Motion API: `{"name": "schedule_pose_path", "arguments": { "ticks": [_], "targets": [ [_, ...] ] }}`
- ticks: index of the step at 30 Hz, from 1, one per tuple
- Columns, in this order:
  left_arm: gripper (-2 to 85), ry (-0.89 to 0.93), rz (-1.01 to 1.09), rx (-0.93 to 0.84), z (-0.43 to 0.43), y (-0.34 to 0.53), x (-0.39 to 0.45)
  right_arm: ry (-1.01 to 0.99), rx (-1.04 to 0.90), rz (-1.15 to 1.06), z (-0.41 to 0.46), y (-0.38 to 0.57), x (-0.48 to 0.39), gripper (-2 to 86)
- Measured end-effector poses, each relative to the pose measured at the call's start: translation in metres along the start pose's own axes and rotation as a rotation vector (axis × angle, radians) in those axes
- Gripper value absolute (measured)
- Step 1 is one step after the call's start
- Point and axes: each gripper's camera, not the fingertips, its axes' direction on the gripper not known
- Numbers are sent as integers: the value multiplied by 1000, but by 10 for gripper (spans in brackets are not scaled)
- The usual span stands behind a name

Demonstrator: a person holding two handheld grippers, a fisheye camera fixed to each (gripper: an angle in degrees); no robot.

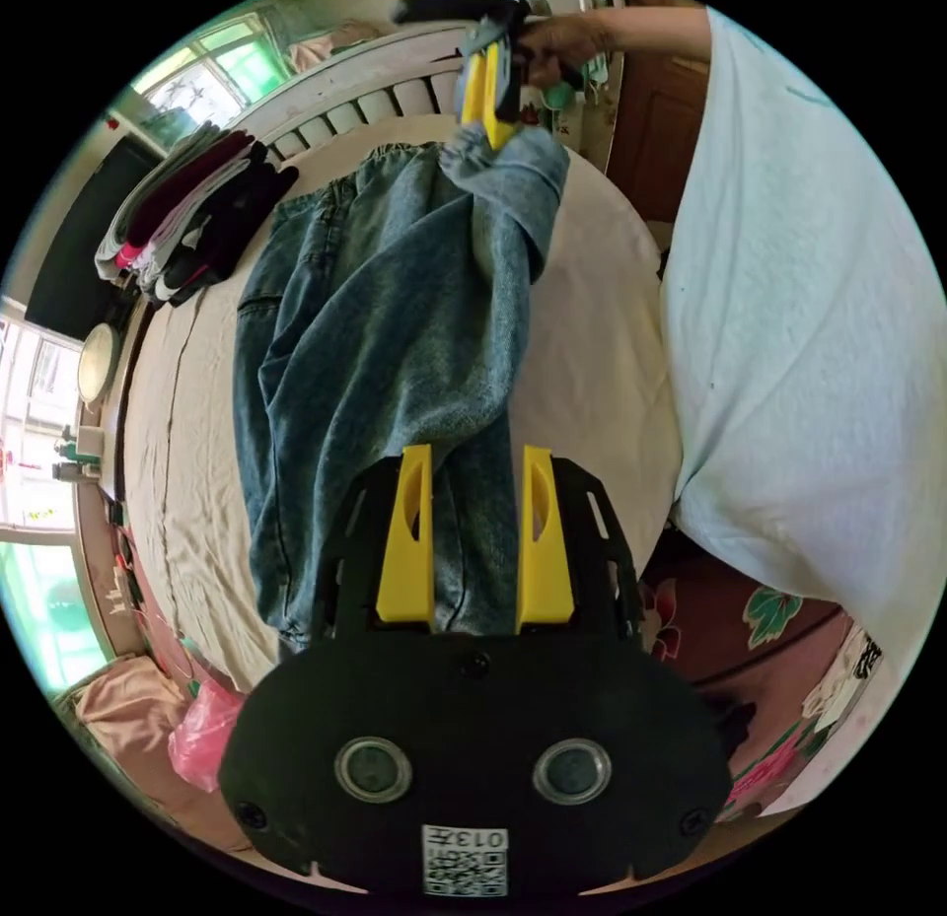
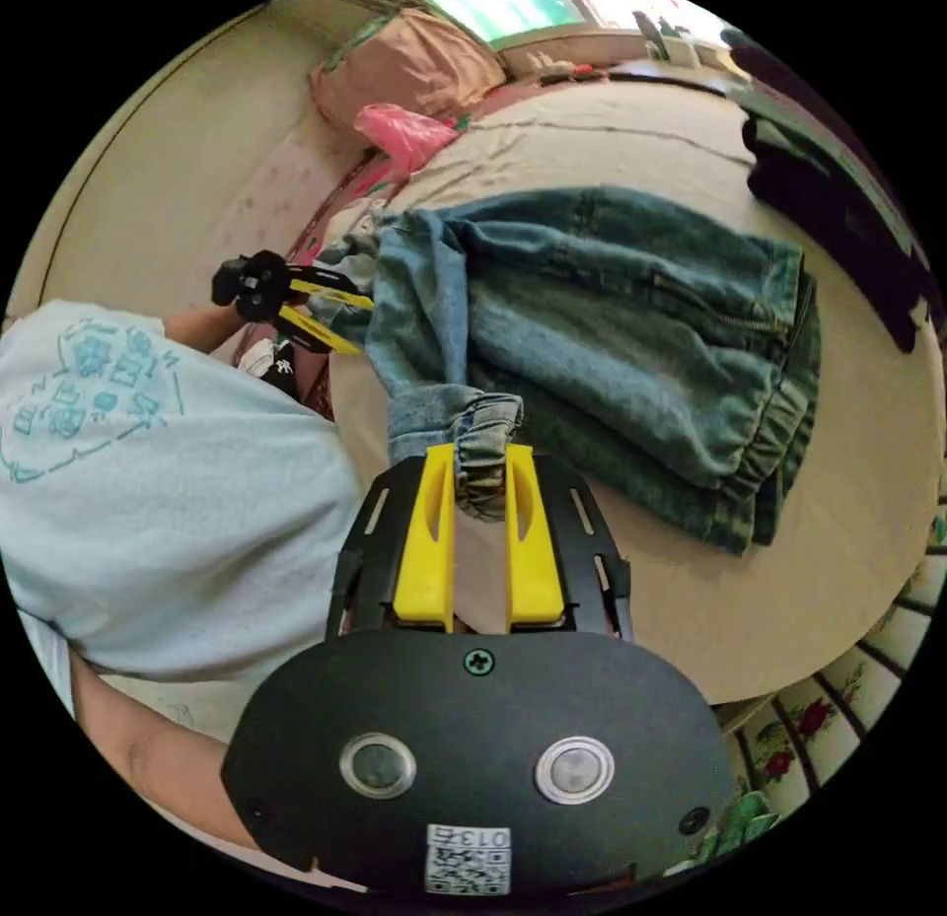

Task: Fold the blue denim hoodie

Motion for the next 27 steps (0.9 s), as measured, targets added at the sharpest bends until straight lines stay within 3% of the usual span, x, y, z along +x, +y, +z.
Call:
{"name": "schedule_pose_path", "arguments": {
  "ticks": [7,11,16,17,19,24,27],
  "targets": [
    [140,-227,-105,43,-20,12,-4,98,370,-220,-145,17,-79,78],
    [142,-329,-209,44,-15,21,-27,114,475,-319,-168,21,-96,69],
    [84,-239,-123,-47,15,12,-62,139,594,-414,-194,9,-108,42],
    [28,-215,-126,-33,14,12,-75,163,586,-406,-195,5,-107,40],
    [16,-140,-134,-37,12,13,-100,248,561,-329,-192,-13,-90,37],
    [7,214,-275,61,1,44,-209,272,707,-147,-188,-36,-8,35],
    [8,451,-479,165,22,74,-285,298,636,59,-145,-57,88,42]
  ]
}}
